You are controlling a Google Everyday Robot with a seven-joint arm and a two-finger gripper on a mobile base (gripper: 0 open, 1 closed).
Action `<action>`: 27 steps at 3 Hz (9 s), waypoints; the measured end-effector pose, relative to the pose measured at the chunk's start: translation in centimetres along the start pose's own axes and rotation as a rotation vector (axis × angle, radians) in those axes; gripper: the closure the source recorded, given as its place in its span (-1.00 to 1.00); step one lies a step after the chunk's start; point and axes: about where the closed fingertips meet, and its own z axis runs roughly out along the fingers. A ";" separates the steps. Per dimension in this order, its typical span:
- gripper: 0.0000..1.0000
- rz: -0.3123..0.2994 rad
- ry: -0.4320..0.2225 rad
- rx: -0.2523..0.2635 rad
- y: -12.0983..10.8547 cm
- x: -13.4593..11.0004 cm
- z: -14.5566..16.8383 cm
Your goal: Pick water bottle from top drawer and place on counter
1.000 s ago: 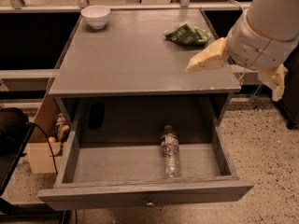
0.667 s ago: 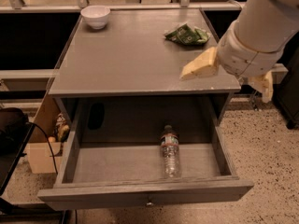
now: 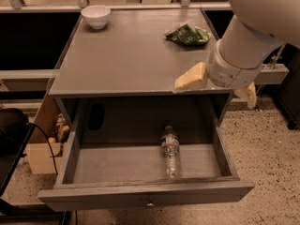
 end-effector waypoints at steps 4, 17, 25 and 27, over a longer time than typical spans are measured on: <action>-1.00 -0.015 -0.142 0.041 0.5 -2.0 9.3; -0.46 -0.121 -0.199 0.117 -6.3 -6.0 30.0; 1.00 -0.155 -0.144 0.097 -7.2 -3.6 26.2; 1.00 -0.163 -0.134 0.078 -7.1 -3.3 21.6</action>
Offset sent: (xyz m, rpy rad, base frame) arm 0.0230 -0.0128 -0.0884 0.0358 0.1178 -0.0336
